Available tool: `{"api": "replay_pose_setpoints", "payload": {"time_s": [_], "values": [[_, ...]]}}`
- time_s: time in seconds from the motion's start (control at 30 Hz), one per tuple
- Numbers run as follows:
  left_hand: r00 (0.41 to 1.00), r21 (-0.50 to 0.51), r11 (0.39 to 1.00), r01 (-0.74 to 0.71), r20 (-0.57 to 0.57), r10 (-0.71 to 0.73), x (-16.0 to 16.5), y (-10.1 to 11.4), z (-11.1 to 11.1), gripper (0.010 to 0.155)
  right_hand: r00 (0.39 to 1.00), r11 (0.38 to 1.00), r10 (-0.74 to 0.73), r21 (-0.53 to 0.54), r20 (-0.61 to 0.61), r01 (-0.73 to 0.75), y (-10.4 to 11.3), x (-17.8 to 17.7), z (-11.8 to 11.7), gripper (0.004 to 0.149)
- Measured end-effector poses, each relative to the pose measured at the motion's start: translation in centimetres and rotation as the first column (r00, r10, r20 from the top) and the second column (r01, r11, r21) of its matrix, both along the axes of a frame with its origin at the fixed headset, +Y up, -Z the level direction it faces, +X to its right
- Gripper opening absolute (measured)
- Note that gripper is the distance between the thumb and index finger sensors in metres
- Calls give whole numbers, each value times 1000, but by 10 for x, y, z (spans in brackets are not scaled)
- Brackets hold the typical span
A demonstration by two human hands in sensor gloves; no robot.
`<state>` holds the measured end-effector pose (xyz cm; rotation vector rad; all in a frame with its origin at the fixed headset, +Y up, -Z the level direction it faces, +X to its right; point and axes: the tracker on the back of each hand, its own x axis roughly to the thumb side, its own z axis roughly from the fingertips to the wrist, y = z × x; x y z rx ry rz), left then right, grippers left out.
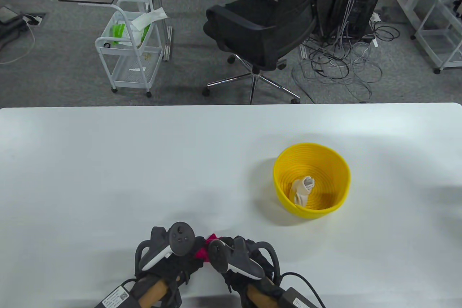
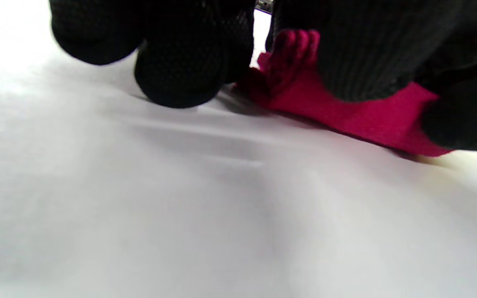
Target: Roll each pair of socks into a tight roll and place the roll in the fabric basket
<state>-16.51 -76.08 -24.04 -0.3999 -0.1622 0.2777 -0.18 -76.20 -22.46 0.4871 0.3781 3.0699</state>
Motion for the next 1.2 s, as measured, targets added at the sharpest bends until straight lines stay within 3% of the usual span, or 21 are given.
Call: {"api": "replay_pose_setpoints", "payload": {"time_s": [0.13,0.3,0.53,0.73,1.2], "values": [[1000,40,999,-19,14,19,3,1,0,57,1000,1000,-11,29,4,11,3,0,-1,54],[997,-4,998,-62,38,63,3,2,0,51,998,998,-60,-22,-1,60,7,5,-2,50],[994,-48,994,-98,36,100,0,0,-3,50,991,982,-97,154,-92,110,35,0,13,44],[994,-22,994,-107,31,108,0,-3,-2,53,994,997,3,77,-107,6,24,-5,15,46],[997,79,994,-75,37,72,4,11,4,59,992,992,-125,-17,22,126,15,4,1,47]]}}
